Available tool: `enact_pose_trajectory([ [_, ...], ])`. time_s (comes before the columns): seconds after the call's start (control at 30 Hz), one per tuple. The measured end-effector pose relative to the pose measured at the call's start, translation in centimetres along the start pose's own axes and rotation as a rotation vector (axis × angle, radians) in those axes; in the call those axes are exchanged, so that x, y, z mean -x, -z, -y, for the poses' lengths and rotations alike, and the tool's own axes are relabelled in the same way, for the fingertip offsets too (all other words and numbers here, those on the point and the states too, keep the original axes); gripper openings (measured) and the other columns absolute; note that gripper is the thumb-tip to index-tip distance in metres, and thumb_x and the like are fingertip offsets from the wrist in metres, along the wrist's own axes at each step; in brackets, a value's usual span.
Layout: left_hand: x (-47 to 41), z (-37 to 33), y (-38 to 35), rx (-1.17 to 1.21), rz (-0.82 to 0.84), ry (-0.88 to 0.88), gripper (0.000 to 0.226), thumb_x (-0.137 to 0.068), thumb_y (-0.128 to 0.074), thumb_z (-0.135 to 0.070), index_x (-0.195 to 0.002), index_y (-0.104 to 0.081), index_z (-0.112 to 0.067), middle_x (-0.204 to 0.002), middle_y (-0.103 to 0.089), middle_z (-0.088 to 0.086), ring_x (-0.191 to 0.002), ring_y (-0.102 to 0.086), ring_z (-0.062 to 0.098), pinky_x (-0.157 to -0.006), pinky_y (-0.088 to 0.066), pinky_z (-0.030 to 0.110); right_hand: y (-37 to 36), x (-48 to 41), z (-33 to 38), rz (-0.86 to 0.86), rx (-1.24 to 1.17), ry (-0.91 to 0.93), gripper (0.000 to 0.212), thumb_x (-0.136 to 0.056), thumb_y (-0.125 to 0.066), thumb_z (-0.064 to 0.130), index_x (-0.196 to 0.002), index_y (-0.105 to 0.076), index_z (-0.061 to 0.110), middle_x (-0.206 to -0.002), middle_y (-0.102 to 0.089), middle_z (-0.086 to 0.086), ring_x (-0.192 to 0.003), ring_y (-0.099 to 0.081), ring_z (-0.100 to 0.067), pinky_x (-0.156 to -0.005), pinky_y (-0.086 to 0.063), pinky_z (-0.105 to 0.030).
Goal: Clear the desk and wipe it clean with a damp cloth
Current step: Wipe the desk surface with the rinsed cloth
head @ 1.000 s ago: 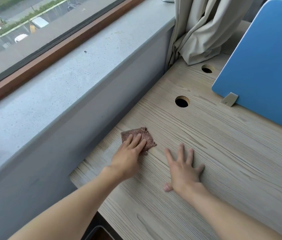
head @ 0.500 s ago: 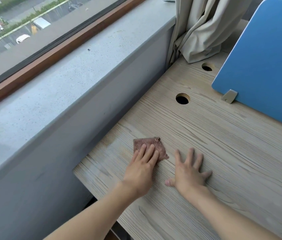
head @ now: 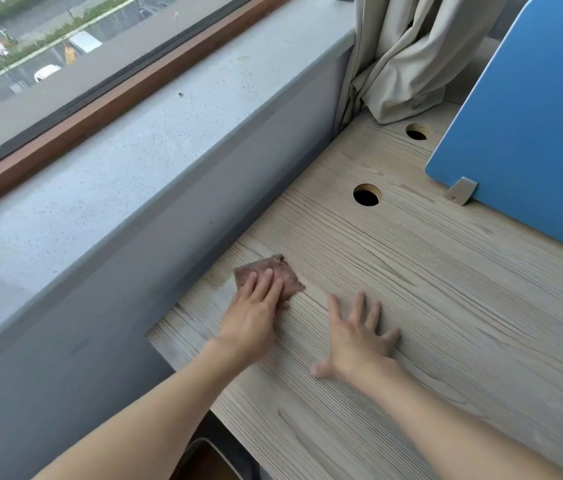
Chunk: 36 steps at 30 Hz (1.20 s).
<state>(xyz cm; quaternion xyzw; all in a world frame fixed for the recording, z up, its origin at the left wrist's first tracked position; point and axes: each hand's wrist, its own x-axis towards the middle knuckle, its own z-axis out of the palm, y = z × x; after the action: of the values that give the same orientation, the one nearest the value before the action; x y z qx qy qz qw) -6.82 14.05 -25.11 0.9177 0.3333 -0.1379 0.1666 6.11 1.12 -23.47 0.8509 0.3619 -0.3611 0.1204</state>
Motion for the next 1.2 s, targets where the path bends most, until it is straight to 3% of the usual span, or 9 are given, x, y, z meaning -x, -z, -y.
enact_pose_trajectory([
  [0.23, -0.4, 1.2, 0.8, 0.051, 0.025, 0.027, 0.088, -0.086, -0.042, 0.003, -0.160, -0.003, -0.026, -0.167, 0.007, -0.002, -0.153, 0.010, 0.024, -0.125, -0.002, 0.037, -1.0, -0.1, 0.4, -0.042, 0.043, 0.006, 0.128, -0.075, -0.080, 0.054, -0.155, 0.017, 0.030, -0.158, 0.029, -0.024, -0.146, 0.022, -0.050, -0.109, -0.018, -0.077],
  [0.37, -2.4, 2.9, 2.1, 0.105, -0.006, 0.158, 0.090, -0.082, -0.040, 0.006, -0.160, -0.006, -0.023, -0.167, 0.005, 0.002, -0.153, 0.007, 0.027, -0.125, -0.005, 0.038, -0.9, -0.2, 0.5, -0.042, 0.047, -0.001, 0.128, -0.076, -0.081, 0.053, -0.155, 0.018, 0.030, -0.158, 0.029, -0.024, -0.147, 0.021, -0.050, -0.109, -0.018, -0.077],
  [0.53, -0.9, 3.2, 1.4, 0.084, 0.002, 0.118, 0.091, -0.083, -0.044, 0.003, -0.160, -0.004, -0.024, -0.167, 0.007, -0.001, -0.153, 0.009, 0.027, -0.125, -0.004, 0.038, -1.0, -0.1, 0.6, -0.041, 0.045, 0.001, 0.128, -0.076, -0.080, 0.054, -0.155, 0.018, 0.032, -0.158, 0.029, -0.023, -0.147, 0.021, -0.049, -0.110, -0.018, -0.076],
  [0.67, -2.6, 4.9, 2.2, 0.088, 0.001, 0.236, 0.090, -0.082, -0.046, 0.001, -0.160, -0.006, -0.021, -0.167, 0.006, 0.002, -0.153, 0.005, 0.031, -0.125, -0.006, 0.041, -1.2, -0.2, 0.3, -0.056, 0.036, 0.000, 0.127, -0.075, -0.081, 0.055, -0.155, 0.015, 0.034, -0.159, 0.029, -0.021, -0.148, 0.020, -0.047, -0.109, -0.018, -0.076],
  [0.83, -2.1, -0.3, 0.6, 0.048, 0.025, 0.006, 0.093, -0.081, -0.050, -0.004, -0.160, -0.004, -0.021, -0.167, 0.008, 0.001, -0.152, 0.012, 0.030, -0.123, 0.004, 0.043, -1.2, -0.2, 0.4, -0.053, 0.021, -0.005, 0.125, -0.075, -0.081, 0.053, -0.156, 0.013, 0.036, -0.160, 0.029, -0.020, -0.147, 0.022, -0.047, -0.109, -0.016, -0.076],
  [0.97, -2.9, -3.7, -0.6, 0.000, 0.050, -0.140, 0.084, -0.089, -0.051, -0.013, -0.160, -0.006, -0.022, -0.167, 0.008, 0.000, -0.152, 0.013, 0.027, -0.124, 0.002, 0.044, -1.2, -0.3, 0.3, -0.058, 0.017, -0.018, 0.124, -0.076, -0.081, 0.053, -0.156, 0.013, 0.037, -0.160, 0.029, -0.018, -0.148, 0.022, -0.045, -0.110, -0.016, -0.075],
  [1.1, -2.5, -3.8, -1.3, -0.059, 0.055, -0.189, 0.073, -0.098, -0.045, -0.021, -0.160, -0.007, -0.023, -0.167, 0.006, -0.002, -0.153, 0.011, 0.024, -0.125, 0.000, 0.041, -1.1, -0.1, 0.5, -0.062, 0.047, -0.029, 0.124, -0.075, -0.079, 0.058, -0.156, 0.012, 0.037, -0.161, 0.028, -0.017, -0.149, 0.020, -0.044, -0.111, -0.018, -0.073],
  [1.2, -0.9, -2.4, -1.1, -0.070, 0.060, -0.186, 0.075, -0.097, -0.043, -0.013, -0.160, -0.004, -0.026, -0.167, 0.008, -0.005, -0.153, 0.011, 0.021, -0.125, -0.001, 0.038, -1.1, 0.4, 0.6, -0.084, 0.092, -0.034, 0.122, -0.075, -0.078, 0.061, -0.157, 0.009, 0.035, -0.163, 0.022, -0.018, -0.150, 0.016, -0.043, -0.113, -0.016, -0.071],
])
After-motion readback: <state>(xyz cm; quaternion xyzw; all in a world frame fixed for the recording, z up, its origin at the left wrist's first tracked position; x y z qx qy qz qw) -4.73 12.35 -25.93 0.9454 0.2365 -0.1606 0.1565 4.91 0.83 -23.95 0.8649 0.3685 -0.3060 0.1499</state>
